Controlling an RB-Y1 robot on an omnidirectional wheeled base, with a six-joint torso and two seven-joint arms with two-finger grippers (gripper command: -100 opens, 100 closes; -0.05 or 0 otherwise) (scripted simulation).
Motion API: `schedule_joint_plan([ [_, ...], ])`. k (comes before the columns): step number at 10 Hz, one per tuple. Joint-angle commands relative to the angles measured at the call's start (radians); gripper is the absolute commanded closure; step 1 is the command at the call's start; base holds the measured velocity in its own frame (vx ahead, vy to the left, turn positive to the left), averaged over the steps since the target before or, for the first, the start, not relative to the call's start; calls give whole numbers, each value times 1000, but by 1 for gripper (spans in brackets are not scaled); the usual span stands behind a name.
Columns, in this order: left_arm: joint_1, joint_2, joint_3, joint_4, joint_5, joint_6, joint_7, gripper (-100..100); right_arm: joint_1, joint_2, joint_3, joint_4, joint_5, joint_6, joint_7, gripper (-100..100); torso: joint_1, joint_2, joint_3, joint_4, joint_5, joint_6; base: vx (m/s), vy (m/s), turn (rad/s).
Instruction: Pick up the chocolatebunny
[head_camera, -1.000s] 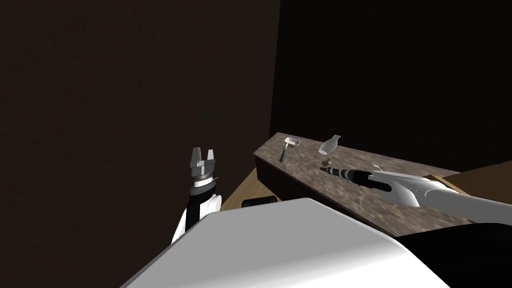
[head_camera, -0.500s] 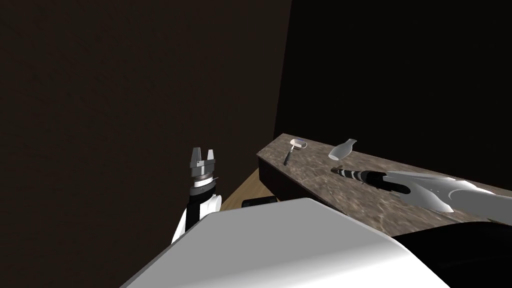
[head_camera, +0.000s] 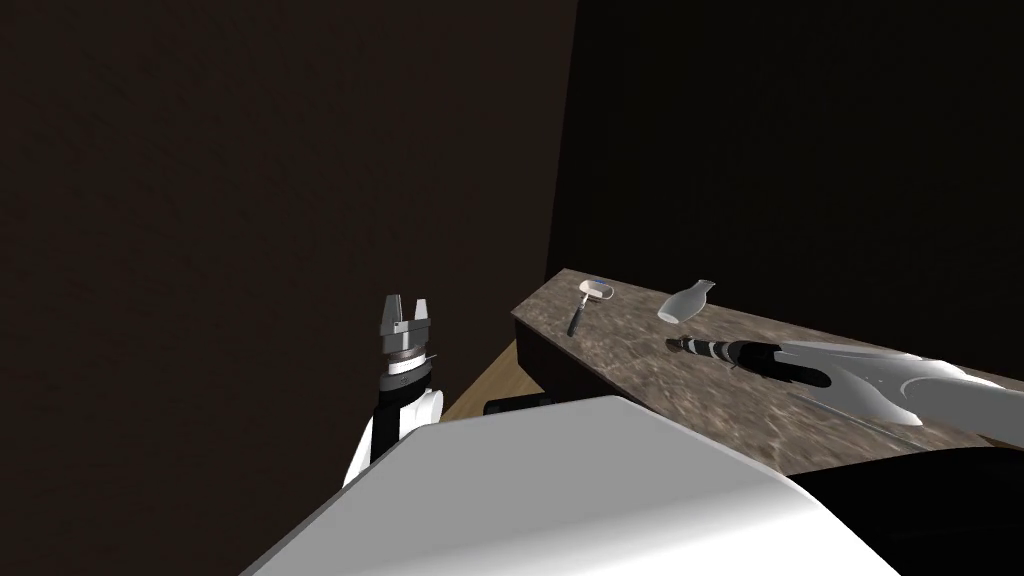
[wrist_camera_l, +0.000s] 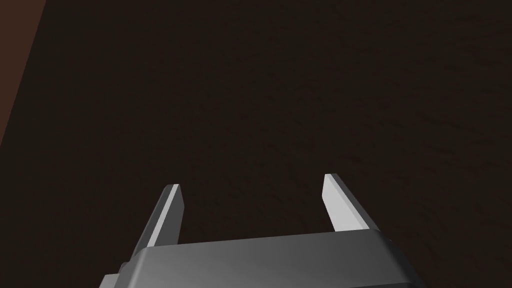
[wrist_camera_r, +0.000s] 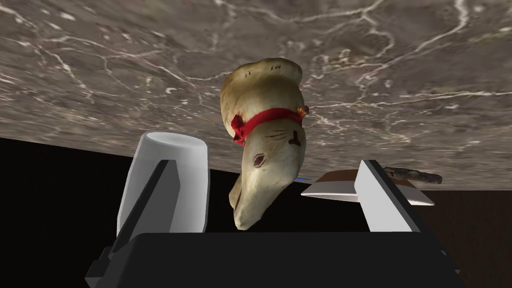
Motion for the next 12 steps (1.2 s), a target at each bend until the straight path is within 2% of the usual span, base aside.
schedule_joint_plan([
  [1,0,0,0,0,0,0,0,0,-12,10,8,36,-4,-43,28,-100,0,0,0,0,0,0,78,71,-206],
  [2,0,0,0,0,0,0,0,0,-42,27,30,74,-9,-76,61,-100,2,4,2,0,1,0,69,79,-238],
  [3,0,0,0,0,0,0,0,0,-42,27,30,84,-9,-89,61,-100,3,5,3,1,1,0,50,56,-169],
  [4,0,0,0,0,0,0,0,0,-72,43,52,123,-14,-126,95,-100,2,6,3,1,1,0,56,64,-192],
  [5,0,0,0,0,0,0,0,0,-72,43,52,131,-14,-136,95,-100,2,6,3,1,1,0,36,41,-123],
  [12,-1,0,0,0,0,0,0,0,-72,43,52,131,-14,-136,95,-100,-3,10,5,2,0,-1,-1,-1,4],
])
